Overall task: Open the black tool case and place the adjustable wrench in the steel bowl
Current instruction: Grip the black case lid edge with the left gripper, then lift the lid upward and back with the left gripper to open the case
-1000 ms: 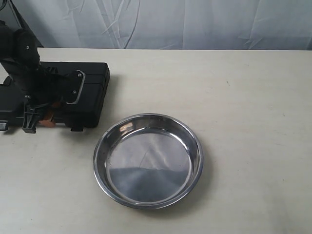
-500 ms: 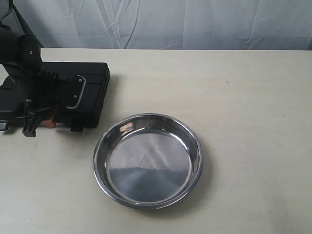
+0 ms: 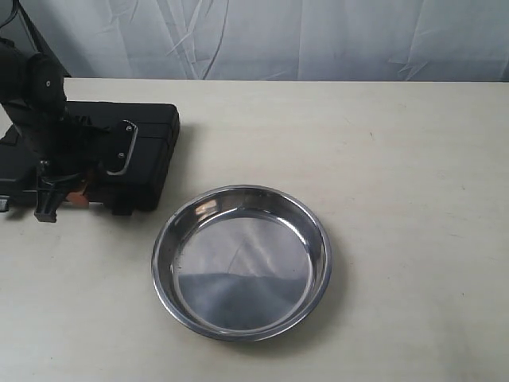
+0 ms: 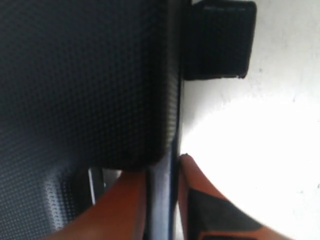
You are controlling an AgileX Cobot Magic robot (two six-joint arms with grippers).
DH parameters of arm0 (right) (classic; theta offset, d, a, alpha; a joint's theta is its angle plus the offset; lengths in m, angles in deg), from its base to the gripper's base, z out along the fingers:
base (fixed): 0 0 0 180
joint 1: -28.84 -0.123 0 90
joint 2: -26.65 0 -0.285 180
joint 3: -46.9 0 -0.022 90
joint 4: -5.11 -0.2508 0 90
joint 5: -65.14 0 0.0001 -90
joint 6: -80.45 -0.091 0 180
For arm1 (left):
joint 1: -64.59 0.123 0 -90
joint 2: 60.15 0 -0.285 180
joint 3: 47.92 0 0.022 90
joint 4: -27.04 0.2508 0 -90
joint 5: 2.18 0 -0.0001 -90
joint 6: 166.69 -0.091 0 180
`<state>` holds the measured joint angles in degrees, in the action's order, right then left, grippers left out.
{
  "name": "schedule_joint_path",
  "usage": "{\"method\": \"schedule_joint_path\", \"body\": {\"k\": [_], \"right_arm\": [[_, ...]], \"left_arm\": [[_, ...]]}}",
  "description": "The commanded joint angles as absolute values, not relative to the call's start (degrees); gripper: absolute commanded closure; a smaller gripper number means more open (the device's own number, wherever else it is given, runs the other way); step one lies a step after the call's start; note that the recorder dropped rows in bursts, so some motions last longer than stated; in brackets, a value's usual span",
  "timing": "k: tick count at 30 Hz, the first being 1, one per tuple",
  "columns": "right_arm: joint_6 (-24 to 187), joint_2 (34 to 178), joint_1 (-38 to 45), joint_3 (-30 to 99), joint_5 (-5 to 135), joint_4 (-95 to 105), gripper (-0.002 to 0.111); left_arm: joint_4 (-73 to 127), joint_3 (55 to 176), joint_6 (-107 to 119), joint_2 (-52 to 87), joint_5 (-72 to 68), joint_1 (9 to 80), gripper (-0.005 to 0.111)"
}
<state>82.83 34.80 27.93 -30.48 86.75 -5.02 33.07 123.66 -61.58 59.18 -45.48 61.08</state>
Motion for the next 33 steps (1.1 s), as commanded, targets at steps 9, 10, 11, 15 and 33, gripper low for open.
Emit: {"method": "schedule_joint_path", "body": {"k": [9,10,11,15,33], "right_arm": [[83.06,34.43,28.18,-30.32,85.91,-5.05,0.108],[83.06,34.43,28.18,-30.32,85.91,-5.05,0.108],[83.06,34.43,28.18,-30.32,85.91,-5.05,0.108],[83.06,34.43,28.18,-30.32,85.91,-5.05,0.108],[83.06,34.43,28.18,-30.32,86.04,-5.05,0.108]], "left_arm": [[32.5,123.7,-58.67,55.52,-45.83,61.01,0.107],[32.26,123.7,-58.67,55.52,-45.83,61.01,0.107],[31.86,123.7,-58.67,55.52,-45.83,61.01,0.107],[31.27,123.7,-58.67,55.52,-45.54,61.01,0.107],[21.11,124.17,-58.67,53.73,-48.21,61.01,0.107]]}}
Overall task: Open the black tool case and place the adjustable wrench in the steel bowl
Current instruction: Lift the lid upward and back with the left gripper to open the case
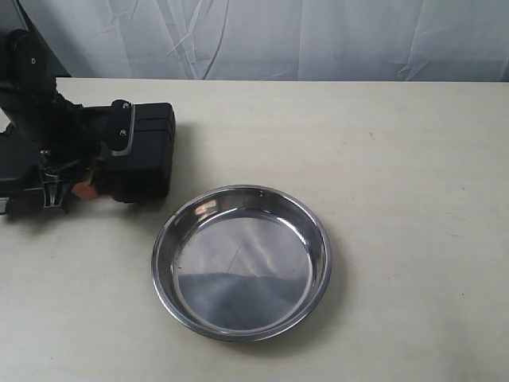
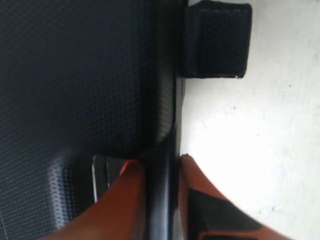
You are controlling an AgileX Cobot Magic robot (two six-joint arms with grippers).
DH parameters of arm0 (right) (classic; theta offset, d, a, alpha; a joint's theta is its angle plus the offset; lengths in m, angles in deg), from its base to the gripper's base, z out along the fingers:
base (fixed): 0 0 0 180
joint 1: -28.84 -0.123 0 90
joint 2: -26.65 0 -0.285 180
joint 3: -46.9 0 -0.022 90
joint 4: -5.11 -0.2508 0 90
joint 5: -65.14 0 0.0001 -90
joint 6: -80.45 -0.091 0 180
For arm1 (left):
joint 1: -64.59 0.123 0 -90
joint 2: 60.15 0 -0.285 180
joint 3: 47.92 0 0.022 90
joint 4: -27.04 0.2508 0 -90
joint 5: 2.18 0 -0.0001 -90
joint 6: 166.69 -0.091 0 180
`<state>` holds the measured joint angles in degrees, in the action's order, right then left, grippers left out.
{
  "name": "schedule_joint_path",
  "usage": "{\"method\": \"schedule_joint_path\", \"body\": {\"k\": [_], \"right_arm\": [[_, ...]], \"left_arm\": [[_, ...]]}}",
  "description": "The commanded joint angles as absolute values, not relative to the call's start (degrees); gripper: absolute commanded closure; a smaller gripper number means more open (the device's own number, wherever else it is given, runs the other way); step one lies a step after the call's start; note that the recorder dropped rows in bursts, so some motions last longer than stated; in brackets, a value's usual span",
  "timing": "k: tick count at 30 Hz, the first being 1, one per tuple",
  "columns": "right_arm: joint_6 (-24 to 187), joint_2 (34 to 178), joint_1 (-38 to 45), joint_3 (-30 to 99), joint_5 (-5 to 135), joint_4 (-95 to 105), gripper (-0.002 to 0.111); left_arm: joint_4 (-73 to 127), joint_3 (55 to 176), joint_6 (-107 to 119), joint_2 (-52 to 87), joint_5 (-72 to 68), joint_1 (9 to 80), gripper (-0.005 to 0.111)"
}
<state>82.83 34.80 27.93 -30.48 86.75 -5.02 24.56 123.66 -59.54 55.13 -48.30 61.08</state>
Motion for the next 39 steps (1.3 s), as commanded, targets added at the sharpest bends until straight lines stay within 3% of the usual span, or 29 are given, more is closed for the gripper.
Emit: {"method": "schedule_joint_path", "body": {"k": [1,20,39], "right_arm": [[83.06,34.43,28.18,-30.32,86.04,-5.05,0.108],[83.06,34.43,28.18,-30.32,85.9,-5.05,0.108],[83.06,34.43,28.18,-30.32,86.11,-5.05,0.108]], "left_arm": [[20.5,124.17,-58.67,53.73,-48.63,61.01,0.107],[19.48,130.49,-54.17,55.31,-56.41,61.01,0.107],[5.56,150.05,-34.76,55.31,-58.23,61.01,0.107]]}}
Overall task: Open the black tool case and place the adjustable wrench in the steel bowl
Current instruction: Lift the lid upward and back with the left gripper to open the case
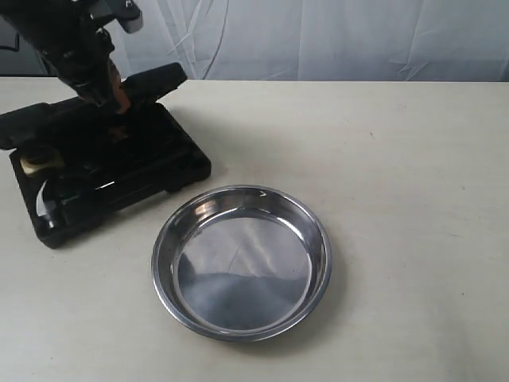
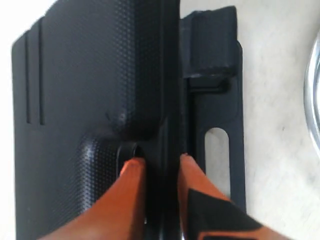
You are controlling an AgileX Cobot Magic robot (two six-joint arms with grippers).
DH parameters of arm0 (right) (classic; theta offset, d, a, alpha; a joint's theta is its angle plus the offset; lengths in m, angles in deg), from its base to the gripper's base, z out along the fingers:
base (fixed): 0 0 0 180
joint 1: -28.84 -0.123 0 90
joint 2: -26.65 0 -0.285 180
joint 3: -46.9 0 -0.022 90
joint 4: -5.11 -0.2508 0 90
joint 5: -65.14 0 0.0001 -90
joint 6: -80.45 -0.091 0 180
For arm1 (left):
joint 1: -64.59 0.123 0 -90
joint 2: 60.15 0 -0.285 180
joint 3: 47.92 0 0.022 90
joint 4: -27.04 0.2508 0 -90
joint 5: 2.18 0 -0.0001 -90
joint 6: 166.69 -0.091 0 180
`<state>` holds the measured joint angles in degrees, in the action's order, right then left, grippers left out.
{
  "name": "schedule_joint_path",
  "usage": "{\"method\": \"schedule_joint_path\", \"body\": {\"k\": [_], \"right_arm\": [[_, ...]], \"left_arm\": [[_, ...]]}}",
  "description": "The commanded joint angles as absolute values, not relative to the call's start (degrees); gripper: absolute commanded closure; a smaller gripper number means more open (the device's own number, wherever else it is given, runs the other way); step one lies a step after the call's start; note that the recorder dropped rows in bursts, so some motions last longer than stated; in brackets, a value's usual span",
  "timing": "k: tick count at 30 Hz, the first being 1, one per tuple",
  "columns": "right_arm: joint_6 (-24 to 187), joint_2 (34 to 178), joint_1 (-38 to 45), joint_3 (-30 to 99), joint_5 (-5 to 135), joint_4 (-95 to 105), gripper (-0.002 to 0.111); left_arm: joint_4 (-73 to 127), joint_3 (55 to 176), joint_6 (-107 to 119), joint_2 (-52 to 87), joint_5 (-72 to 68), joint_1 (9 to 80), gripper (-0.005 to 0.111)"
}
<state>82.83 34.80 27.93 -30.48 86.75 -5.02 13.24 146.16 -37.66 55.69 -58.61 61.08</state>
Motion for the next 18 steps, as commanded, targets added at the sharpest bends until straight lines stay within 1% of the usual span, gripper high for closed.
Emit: {"method": "schedule_joint_path", "body": {"k": [1,7,13,18], "right_arm": [[83.06,34.43,28.18,-30.32,86.11,-5.05,0.108],[83.06,34.43,28.18,-30.32,86.11,-5.05,0.108],[83.06,34.43,28.18,-30.32,85.88,-5.05,0.108],[83.06,34.43,28.18,-30.32,85.88,-5.05,0.108]], "left_arm": [[4.69,150.87,-34.64,55.31,-58.23,61.01,0.107],[5.0,155.18,-28.14,55.31,-55.31,61.01,0.107],[10.09,156.08,-23.66,55.31,-45.57,61.01,0.107],[16.49,156.08,-23.66,56.97,-40.51,61.01,0.107]]}}
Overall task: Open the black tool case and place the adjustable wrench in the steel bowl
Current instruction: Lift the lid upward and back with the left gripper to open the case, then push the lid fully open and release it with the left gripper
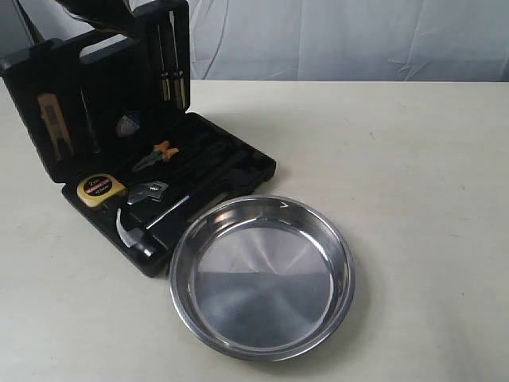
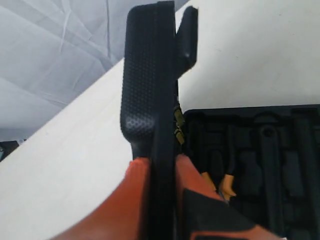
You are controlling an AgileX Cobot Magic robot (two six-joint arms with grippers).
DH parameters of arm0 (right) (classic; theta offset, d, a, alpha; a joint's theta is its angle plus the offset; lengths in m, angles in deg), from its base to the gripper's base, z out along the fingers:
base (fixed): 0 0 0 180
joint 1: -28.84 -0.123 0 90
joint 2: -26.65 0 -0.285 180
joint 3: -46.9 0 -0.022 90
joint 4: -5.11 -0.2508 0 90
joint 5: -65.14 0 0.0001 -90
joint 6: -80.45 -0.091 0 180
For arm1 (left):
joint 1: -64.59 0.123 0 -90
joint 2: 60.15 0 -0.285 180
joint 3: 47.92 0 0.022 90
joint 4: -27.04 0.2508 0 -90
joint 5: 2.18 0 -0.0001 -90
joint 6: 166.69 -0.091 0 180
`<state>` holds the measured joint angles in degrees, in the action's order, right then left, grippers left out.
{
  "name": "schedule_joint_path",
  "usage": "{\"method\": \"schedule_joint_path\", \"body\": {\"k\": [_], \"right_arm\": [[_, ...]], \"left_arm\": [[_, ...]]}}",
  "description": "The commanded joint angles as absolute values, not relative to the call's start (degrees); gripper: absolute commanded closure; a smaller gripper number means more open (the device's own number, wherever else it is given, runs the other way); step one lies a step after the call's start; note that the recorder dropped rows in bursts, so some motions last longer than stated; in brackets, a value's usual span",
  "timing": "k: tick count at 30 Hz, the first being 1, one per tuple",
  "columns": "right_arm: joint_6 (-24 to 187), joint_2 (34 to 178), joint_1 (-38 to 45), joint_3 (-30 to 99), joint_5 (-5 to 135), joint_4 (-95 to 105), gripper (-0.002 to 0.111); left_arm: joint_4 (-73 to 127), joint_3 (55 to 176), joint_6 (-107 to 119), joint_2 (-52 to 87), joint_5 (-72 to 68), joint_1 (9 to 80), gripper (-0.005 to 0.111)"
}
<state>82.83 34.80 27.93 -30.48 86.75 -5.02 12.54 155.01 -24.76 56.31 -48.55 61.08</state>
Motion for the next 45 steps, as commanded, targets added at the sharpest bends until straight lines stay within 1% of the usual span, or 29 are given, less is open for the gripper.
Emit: {"method": "schedule_joint_path", "body": {"k": [1,7,16,21,31,35,41,43,45], "right_arm": [[83.06,34.43,28.18,-30.32,85.88,-5.05,0.108],[83.06,34.43,28.18,-30.32,85.88,-5.05,0.108],[83.06,34.43,28.18,-30.32,85.88,-5.05,0.108],[83.06,34.43,28.18,-30.32,86.07,-5.05,0.108],[83.06,34.43,28.18,-30.32,86.07,-5.05,0.108],[83.06,34.43,28.18,-30.32,86.07,-5.05,0.108],[83.06,34.43,28.18,-30.32,85.89,-5.05,0.108],[83.06,34.43,28.18,-30.32,85.89,-5.05,0.108],[83.06,34.43,28.18,-30.32,85.89,-5.05,0.108]], "left_arm": [[18.49,156.08,-23.66,57.59,-39.86,61.01,0.107],[30.95,156.08,-23.66,61.51,-38.08,61.01,0.107],[36.49,156.08,-23.66,62.36,-30.95,61.01,0.107],[40.04,156.08,-23.66,62.36,-29.51,61.54,0.107],[39.15,156.08,-22.84,62.36,-29.29,67.66,0.107],[36.83,156.08,-22.95,62.36,-29.29,68.95,0.107],[32.72,156.08,-26.38,64.33,-31.3,69.07,0.106],[33.27,156.08,-26.38,65.02,-32.39,69.07,0.101],[34.59,156.08,-26.38,65.26,-32.95,69.07,0.093]]}}
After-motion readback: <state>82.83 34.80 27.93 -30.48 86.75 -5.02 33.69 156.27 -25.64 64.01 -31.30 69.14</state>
